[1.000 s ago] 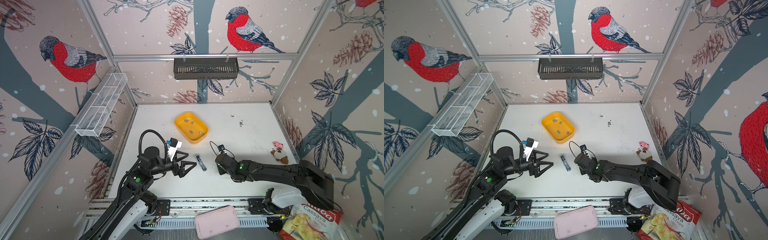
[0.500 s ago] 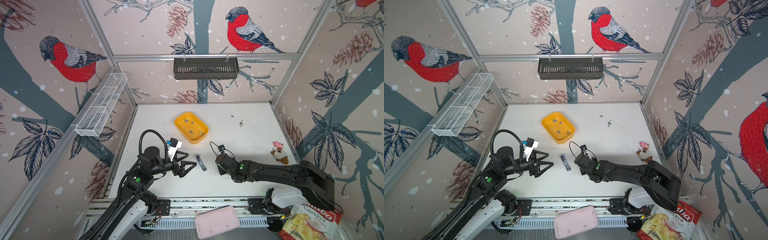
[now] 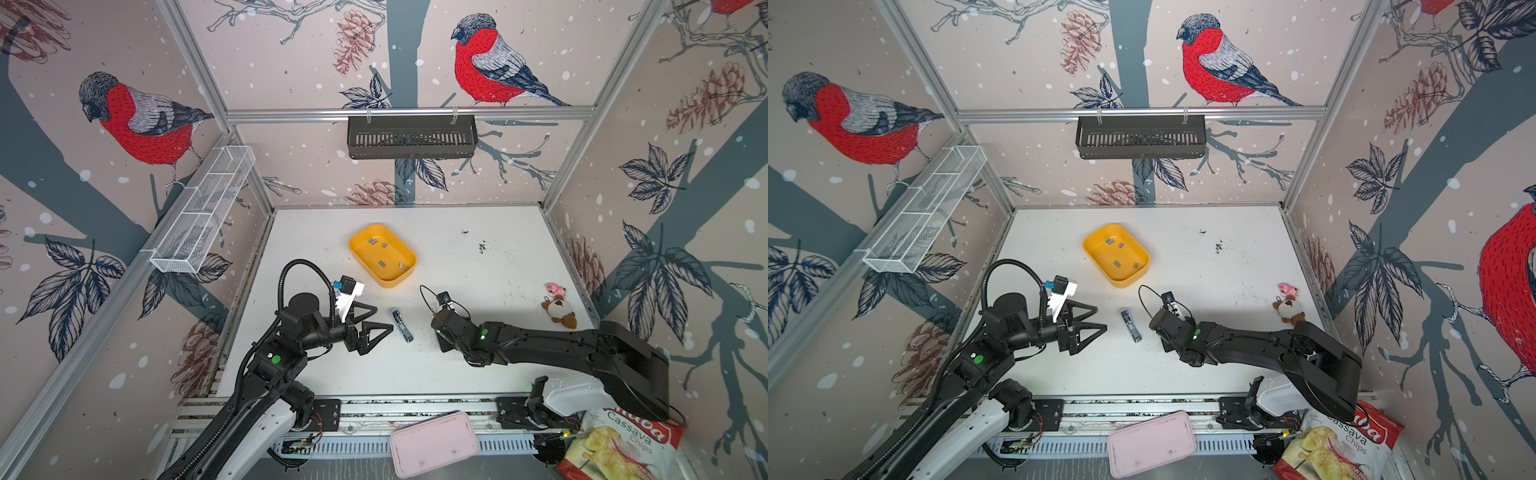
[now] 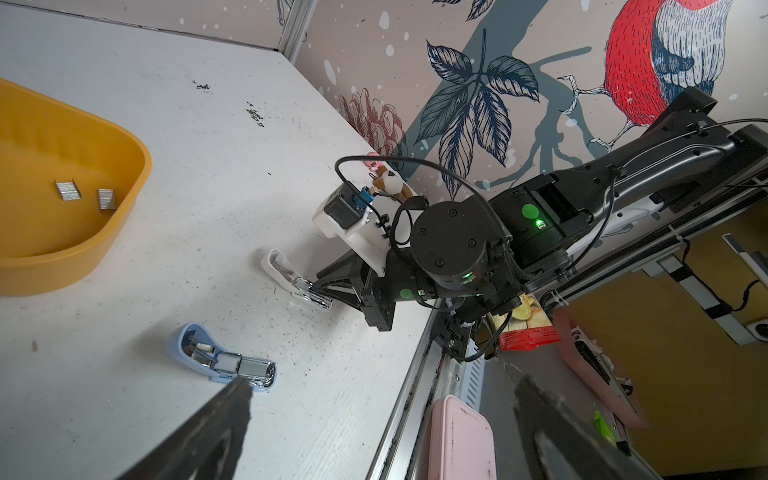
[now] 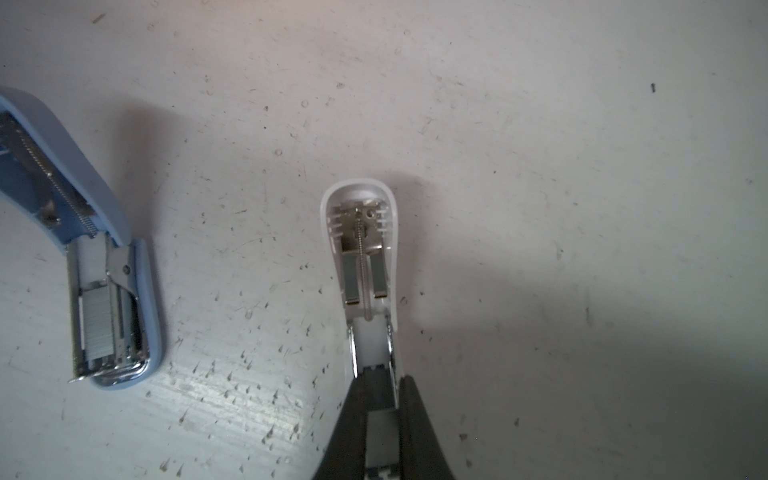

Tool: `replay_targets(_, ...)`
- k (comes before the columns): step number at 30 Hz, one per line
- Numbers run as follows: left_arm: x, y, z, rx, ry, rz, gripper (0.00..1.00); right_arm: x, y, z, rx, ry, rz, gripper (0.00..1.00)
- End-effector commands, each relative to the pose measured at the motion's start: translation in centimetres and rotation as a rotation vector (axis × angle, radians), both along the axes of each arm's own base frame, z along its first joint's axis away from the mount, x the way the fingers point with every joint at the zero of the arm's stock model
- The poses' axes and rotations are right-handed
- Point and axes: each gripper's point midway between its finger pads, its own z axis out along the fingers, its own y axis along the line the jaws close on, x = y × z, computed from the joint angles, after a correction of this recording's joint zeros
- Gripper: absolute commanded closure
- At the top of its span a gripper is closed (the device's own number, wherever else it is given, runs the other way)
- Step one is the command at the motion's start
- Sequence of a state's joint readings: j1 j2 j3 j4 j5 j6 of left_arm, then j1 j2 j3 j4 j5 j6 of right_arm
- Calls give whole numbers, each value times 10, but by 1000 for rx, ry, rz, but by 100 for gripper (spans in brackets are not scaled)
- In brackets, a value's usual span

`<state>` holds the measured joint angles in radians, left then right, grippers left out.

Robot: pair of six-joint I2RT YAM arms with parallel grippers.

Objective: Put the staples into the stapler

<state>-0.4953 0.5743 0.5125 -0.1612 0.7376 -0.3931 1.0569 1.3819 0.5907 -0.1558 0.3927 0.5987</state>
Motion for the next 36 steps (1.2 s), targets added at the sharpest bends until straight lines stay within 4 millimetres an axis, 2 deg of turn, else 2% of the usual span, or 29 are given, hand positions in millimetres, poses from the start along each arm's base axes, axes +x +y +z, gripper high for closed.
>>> replay_targets(1,0,-2,10,-28,-45,-16,2,0,-2,-1,-9,-4,-8,91)
replay_targets(15,0,-2,10,-27,-43,-14,2,-4,0,-2,-10,0,-9,90)
replay_targets(24,0,-2,10,-28,-44,-14,1,-4,1,-3,-6,0,-10,79)
replay_targets(32,1,-2,9,-23,-42,-8,2,0,3,3,20,-19,-28,74)
replay_targets(36,5,-1,4,-5,-27,8,2,4,7,15,55,-42,-31,73)
